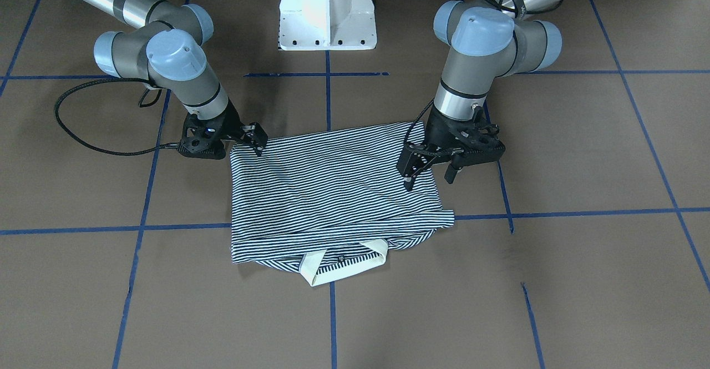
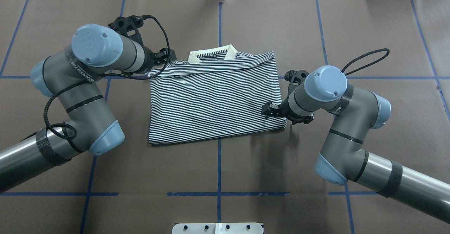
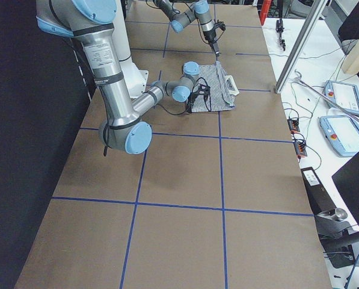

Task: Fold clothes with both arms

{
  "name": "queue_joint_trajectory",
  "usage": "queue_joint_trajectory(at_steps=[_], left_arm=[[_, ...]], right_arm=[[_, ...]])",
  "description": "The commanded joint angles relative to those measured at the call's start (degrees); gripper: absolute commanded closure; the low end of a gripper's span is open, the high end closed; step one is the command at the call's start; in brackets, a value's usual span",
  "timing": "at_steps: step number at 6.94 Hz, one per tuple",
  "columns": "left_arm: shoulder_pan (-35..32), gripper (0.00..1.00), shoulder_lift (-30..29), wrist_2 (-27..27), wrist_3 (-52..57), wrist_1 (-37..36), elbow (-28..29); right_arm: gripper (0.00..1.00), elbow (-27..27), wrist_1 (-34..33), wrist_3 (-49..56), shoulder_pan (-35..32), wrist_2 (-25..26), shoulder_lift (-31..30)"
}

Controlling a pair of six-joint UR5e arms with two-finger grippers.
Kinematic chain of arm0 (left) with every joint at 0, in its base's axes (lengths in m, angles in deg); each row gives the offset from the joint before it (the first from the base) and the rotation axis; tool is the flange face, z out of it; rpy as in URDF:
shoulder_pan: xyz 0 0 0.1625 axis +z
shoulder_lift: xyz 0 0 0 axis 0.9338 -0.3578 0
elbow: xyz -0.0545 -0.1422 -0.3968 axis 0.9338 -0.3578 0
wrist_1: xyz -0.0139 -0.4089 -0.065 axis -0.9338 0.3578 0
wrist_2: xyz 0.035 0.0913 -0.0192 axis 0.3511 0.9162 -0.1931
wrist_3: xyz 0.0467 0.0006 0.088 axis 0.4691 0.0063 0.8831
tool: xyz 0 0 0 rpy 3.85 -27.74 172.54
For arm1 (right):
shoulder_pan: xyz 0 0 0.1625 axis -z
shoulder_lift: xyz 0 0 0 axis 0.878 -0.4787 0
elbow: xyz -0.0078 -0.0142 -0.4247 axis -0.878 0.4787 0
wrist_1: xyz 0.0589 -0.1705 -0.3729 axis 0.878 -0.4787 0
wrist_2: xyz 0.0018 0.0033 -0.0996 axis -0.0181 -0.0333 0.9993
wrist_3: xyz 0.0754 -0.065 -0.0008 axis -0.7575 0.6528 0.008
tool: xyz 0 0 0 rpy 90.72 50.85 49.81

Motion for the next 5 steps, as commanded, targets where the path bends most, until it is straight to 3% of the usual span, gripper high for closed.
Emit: queue_joint_trajectory(at_steps=[1, 2, 4, 5], left_arm=[[0.0, 0.0, 0.1, 0.0, 0.0, 0.0, 0.0], [0.0, 0.0, 0.1, 0.0, 0.0, 0.1, 0.0], [0.0, 0.0, 0.2, 0.1, 0.2, 0.2, -0.1], [0.0, 0.0, 0.2, 0.1, 0.3, 0.2, -0.2]], right_arm=[[0.0, 0.0, 0.0, 0.4, 0.1, 0.1, 0.1], [0.07, 0.1, -0.1, 0.4, 0.4, 0.3, 0.0], [0.84, 0.0, 0.1, 0.4, 0.3, 0.2, 0.0], [1.0, 0.0, 0.1, 0.4, 0.3, 0.2, -0.1]])
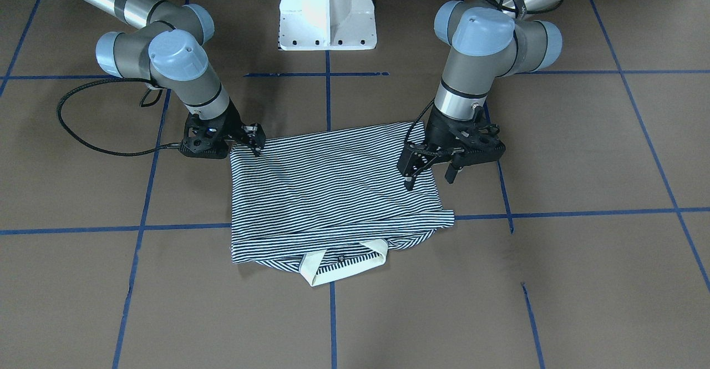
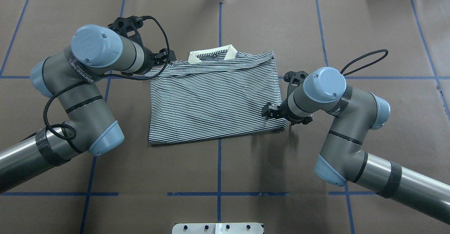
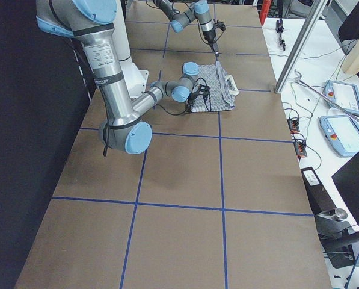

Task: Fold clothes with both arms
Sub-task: 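Drag the folded shirt with the right gripper away from the left arm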

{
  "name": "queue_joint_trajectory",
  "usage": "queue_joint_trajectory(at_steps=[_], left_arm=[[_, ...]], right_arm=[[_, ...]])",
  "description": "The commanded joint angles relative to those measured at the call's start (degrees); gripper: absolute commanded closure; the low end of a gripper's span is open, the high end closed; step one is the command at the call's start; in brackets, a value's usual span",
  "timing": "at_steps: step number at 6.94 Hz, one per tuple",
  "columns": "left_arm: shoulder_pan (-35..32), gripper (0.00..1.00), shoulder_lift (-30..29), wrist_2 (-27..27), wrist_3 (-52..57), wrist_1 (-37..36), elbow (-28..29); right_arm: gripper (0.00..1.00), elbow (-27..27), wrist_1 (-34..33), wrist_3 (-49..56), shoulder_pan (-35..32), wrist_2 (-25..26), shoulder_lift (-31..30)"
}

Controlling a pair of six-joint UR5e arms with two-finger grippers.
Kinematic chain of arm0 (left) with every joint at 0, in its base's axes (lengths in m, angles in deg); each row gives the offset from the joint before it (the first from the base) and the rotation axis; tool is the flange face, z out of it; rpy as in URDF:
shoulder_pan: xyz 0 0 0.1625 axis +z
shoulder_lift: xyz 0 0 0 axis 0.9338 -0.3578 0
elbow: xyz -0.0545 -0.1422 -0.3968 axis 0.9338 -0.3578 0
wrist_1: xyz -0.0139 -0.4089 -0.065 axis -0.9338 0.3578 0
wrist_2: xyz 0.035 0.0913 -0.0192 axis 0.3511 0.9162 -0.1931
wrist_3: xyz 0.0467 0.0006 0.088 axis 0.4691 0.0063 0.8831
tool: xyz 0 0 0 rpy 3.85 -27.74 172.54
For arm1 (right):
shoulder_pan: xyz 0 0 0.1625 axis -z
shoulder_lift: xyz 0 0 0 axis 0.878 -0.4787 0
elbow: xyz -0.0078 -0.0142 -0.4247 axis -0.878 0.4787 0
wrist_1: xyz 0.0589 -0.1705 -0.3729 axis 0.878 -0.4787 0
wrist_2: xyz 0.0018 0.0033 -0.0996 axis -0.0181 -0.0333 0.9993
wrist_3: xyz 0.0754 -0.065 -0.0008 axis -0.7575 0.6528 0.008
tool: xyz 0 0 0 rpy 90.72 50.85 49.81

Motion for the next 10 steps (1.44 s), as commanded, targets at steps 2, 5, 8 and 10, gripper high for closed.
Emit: queue_joint_trajectory(at_steps=[2, 5, 8, 10], left_arm=[[0.1, 0.0, 0.0, 0.0, 0.1, 0.0, -0.3], [0.1, 0.0, 0.0, 0.0, 0.3, 0.1, -0.4], [0.1, 0.0, -0.2, 0.0, 0.1, 0.1, -0.5], [0.1, 0.0, -0.2, 0.0, 0.1, 0.0, -1.0]], right_arm=[[1.0, -0.1, -0.1, 0.1, 0.0, -0.4, -0.1], [1.0, -3.9, -1.2, -0.1, -1.0, -3.0, -2.3], [1.0, -21.6, -11.7, -0.5, 5.8, -3.1, -13.9], [1.0, -25.7, -11.8, -1.7, 13.4, -5.7, -20.1]])
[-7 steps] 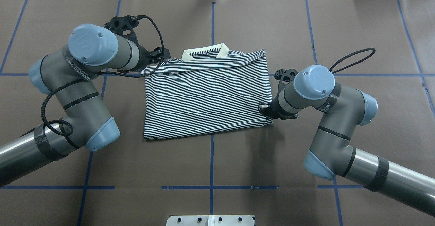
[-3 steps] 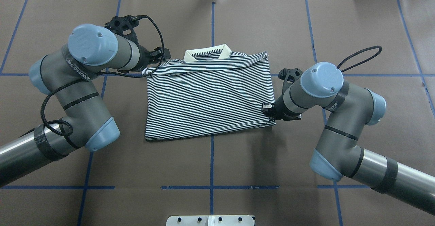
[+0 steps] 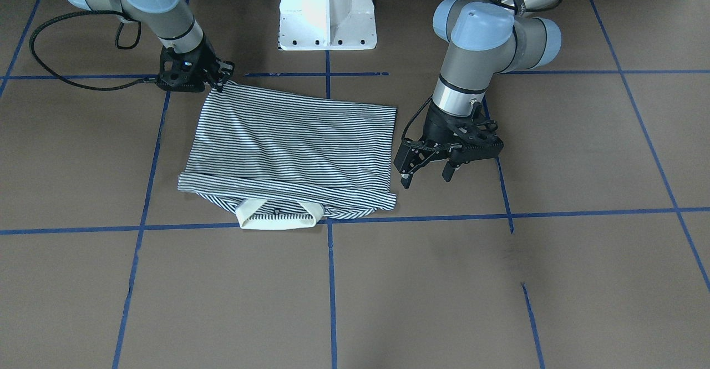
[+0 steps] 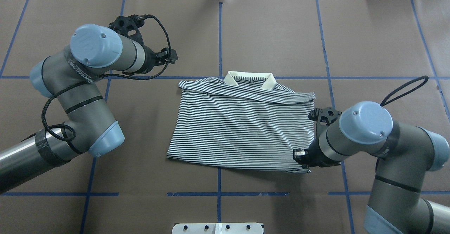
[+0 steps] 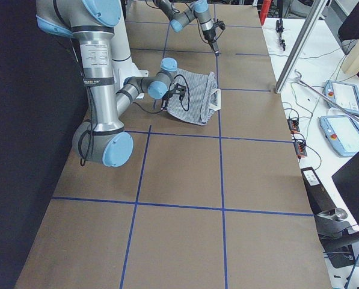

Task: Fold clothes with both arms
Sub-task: 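Drag the folded shirt with the right gripper away from the left arm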

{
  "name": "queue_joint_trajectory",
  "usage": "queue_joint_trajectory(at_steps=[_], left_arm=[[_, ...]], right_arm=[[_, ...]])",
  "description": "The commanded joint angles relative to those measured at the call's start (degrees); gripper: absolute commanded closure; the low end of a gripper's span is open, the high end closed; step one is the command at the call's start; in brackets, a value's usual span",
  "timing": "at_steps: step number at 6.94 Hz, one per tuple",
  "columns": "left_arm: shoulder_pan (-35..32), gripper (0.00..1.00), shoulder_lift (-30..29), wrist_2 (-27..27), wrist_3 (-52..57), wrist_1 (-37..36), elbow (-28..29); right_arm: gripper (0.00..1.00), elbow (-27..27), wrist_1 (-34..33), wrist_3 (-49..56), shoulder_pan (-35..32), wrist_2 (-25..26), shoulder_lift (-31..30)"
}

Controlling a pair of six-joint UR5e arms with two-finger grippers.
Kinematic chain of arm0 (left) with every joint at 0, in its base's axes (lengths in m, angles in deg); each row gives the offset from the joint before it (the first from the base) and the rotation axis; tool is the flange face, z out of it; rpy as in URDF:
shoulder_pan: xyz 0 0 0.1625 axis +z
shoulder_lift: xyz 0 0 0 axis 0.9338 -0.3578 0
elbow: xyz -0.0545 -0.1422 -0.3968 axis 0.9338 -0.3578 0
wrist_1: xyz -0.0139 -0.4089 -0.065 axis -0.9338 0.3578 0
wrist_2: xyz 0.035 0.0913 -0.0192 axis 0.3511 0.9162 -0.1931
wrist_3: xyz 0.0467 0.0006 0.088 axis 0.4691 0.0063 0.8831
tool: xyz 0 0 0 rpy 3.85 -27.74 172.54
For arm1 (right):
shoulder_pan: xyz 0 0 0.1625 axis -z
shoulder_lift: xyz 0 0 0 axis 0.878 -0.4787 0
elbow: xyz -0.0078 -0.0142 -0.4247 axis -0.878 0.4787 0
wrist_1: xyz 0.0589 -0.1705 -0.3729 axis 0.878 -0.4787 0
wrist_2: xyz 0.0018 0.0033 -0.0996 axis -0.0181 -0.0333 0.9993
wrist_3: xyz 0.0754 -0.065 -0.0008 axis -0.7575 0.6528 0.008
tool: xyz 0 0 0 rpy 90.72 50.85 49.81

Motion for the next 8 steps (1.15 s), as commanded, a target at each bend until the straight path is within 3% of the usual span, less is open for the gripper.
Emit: queue_joint_trajectory(at_steps=[1, 3, 4, 6, 8], left_arm=[[0.1, 0.0, 0.0, 0.0, 0.0, -0.1, -0.3], [0.2, 0.0, -0.3, -0.1, 0.1, 0.0, -0.5], [0.3, 0.0, -0.3, -0.2, 0.3, 0.0, -0.5], [1.3, 0.0, 0.1, -4.6, -1.4, -0.6, -1.6], [10.3, 0.0, 0.2, -3.8, -17.4, -9.4, -6.6]], right_arm=[[1.0, -3.4, -0.3, -1.6, 6.4, -2.9, -4.6], [0.96, -4.8, -0.3, -2.3, 8.4, -3.5, -5.4], [0.01, -5.6, -0.2, -4.7, 8.8, -3.1, -5.2], [0.0, -7.6, 0.4, -8.1, 1.9, -2.5, -1.3], [0.0, -7.2, 0.4, -8.1, -8.1, 0.2, 3.2]])
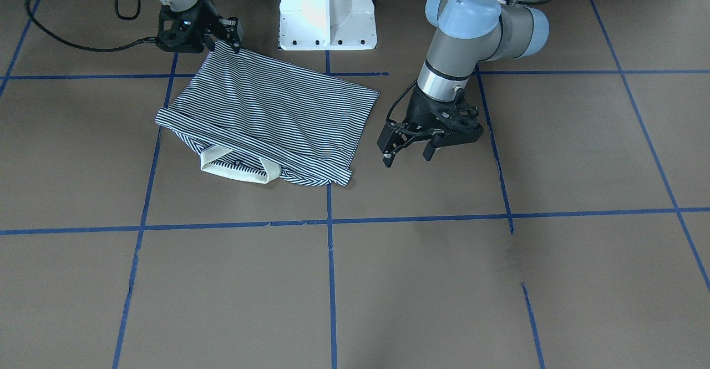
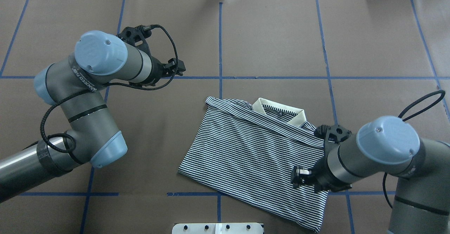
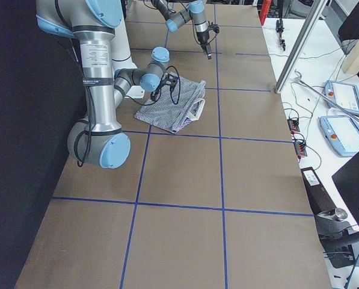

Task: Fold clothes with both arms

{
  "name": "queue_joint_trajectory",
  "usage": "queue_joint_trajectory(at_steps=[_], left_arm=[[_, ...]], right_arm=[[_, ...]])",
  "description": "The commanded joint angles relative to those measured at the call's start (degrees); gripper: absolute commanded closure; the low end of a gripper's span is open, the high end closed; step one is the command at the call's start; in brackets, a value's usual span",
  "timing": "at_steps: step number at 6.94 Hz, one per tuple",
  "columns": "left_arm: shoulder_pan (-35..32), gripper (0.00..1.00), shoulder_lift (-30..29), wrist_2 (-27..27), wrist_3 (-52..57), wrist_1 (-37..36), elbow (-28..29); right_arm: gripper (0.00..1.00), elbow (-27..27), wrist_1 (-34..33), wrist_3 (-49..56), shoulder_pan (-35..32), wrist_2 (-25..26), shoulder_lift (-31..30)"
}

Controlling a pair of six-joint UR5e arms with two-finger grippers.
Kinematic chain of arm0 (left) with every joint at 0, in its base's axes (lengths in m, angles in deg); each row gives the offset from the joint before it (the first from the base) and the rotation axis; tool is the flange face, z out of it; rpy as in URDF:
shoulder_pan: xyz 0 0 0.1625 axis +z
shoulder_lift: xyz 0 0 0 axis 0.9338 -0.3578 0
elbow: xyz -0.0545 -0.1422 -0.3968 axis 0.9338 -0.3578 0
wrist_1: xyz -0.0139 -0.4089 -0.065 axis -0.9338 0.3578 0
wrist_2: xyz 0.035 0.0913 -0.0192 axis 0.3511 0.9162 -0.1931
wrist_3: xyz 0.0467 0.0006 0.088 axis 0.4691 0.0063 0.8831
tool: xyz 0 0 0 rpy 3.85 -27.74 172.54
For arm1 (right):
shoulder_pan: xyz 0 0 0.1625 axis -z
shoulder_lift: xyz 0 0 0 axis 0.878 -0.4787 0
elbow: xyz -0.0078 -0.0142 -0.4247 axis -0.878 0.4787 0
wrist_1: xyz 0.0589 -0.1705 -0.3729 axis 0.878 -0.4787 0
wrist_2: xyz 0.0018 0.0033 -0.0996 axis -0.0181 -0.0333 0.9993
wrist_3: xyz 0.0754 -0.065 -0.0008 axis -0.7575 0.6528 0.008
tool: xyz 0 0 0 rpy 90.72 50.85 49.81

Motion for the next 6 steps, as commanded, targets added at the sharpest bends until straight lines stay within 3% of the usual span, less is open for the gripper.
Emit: queue_joint_trajectory(at_steps=[1, 2, 4, 6], left_arm=[[10.0, 0.0, 0.1, 3.2, -15.3, -10.1, -5.6], [14.6, 0.0, -0.1, 5.7, -20.9, -15.1, -6.2], [20.8, 0.0, 0.4, 8.2, -26.9, -16.0, -5.3], [21.9, 0.0, 0.2, 9.1, -27.1, -15.9, -5.1]], right_arm=[[0.0, 0.5, 0.0, 0.0, -5.9, 7.7, 4.2], [0.0, 2.0, 0.0, 0.6, -6.8, 9.9, 6.1], [0.0, 5.4, 0.1, 0.8, -7.3, 10.0, 8.2], [0.0, 5.2, 0.5, 0.7, -7.5, 9.8, 8.2]])
